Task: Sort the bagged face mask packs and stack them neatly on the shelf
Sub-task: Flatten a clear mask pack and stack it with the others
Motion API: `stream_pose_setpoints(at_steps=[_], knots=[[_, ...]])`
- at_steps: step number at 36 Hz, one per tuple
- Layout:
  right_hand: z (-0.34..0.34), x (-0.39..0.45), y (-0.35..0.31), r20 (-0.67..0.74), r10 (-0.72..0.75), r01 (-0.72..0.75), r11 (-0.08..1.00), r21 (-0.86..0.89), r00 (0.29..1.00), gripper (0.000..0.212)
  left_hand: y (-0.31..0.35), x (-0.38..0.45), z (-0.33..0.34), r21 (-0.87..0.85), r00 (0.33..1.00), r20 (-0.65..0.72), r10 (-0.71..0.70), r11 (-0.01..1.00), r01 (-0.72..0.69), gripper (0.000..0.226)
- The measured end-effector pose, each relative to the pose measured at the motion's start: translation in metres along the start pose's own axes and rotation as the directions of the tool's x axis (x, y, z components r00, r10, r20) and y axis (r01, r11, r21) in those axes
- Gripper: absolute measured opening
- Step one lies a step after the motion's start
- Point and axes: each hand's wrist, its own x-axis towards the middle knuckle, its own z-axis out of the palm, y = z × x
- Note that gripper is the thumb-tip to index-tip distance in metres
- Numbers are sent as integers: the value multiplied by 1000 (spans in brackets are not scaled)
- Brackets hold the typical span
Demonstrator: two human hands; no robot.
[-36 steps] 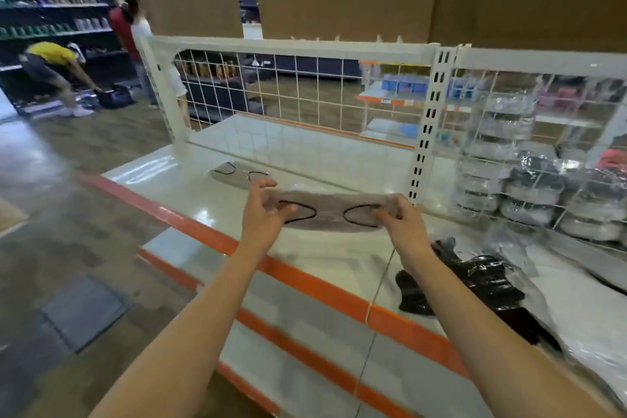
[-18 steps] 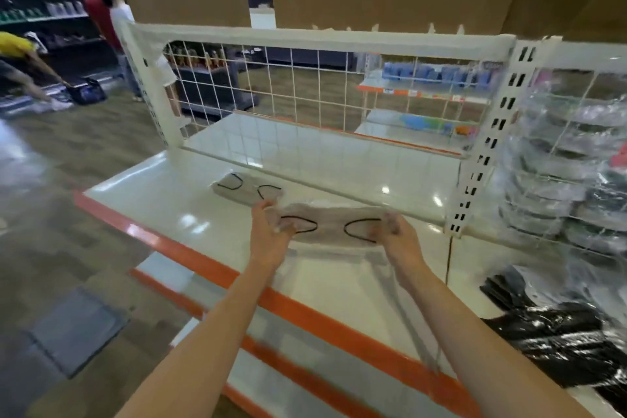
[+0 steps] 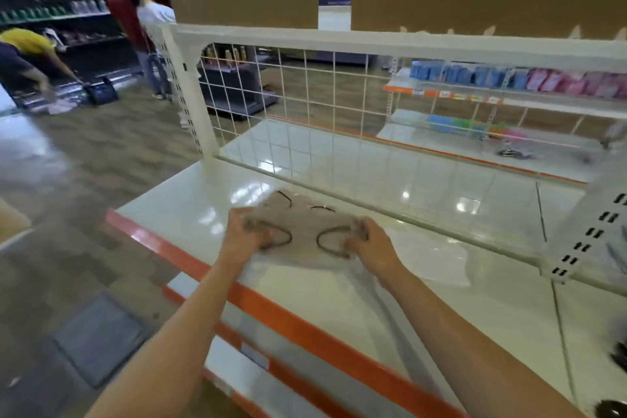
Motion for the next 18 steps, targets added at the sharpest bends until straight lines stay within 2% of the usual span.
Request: stream_pose_setpoints(at_steps=[2, 7, 9, 11, 13, 16, 18], knots=[[16, 0, 10, -1, 53, -53, 998, -45, 999, 22, -29, 5, -9, 68, 996, 71, -45, 997, 41, 45], [39, 11, 9, -60, 68, -77, 985, -156, 996, 20, -46, 41, -28, 319, 955, 294, 33, 939, -131, 28], [44, 15, 4, -69, 68, -80, 979, -189, 995, 16, -46, 63, -34, 316, 930, 363, 58, 931, -182, 17], [50, 20, -2, -88, 87, -99, 985, -142, 992, 19, -41, 85, -39, 290, 935, 348, 64, 942, -172, 29], [56, 28, -9, -154, 156, -160, 987, -10, 976, 24, -25, 100, -42, 254, 954, 295, 56, 958, -135, 35], [67, 43, -25, -202, 227, -187, 962, 200, 953, 20, -4, 119, -44, 261, 951, 285, 121, 945, -199, 50], [73, 55, -37, -224, 237, -182, 953, 243, 945, 20, 2, 130, -50, 293, 950, 265, 167, 924, -245, 52]])
